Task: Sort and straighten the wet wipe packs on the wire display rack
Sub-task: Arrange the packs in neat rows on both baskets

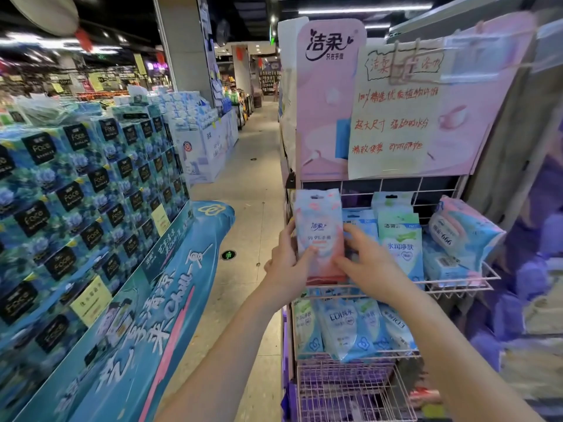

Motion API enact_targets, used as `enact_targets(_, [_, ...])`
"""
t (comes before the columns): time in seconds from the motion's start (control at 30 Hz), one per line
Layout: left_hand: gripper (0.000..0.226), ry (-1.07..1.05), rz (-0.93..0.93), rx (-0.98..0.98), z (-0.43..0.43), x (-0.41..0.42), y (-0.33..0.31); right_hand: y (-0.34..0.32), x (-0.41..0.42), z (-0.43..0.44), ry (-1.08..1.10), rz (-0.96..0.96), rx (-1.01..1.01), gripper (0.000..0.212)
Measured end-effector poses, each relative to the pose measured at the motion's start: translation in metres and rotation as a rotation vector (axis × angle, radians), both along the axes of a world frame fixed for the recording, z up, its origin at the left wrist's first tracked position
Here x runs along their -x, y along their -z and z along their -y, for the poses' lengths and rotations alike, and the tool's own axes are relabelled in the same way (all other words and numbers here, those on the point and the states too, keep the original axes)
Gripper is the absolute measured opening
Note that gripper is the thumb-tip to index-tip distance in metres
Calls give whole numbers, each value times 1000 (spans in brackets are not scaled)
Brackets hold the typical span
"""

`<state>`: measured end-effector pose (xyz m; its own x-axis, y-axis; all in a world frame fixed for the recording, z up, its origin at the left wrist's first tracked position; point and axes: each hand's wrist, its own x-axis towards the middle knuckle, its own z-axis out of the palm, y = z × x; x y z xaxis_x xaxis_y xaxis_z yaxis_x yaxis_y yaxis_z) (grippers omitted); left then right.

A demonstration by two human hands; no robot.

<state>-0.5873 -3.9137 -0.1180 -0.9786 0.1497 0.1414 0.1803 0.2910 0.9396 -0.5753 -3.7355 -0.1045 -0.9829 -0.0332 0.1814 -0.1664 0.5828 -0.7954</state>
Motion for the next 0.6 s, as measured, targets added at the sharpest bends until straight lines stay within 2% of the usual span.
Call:
enact_targets(0.1, [70,-38,33,42,4,0,9,6,-3,3,23,-45,-157,54])
enact_targets(0.2, [66,-67,-76,181,6,1,15,11,-1,2,96,-102,-295,53])
enact_targets(0.27, [66,-116,-135,287,7,0,18,15,-1,5,160,-128,-437,45])
enact_targets(0.37, [68,-189,-79,421,11,2,20,15,-1,11,185,-145,-563,28])
enact_targets(0.43, [70,-198,-46,434,10,3,17,15,-2,12,165,-164,-491,29])
enact_targets(0.5, [71,-214,-56,465,6,2,14,20,-9,13,163,-244,-194,40])
enact_targets(0.53, [73,-220,-60,479,4,2,14,24,-17,13,200,-355,-32,39])
enact_targets(0.6, [81,-240,-46,431,2,-3,18,40,-39,13,326,-659,133,27])
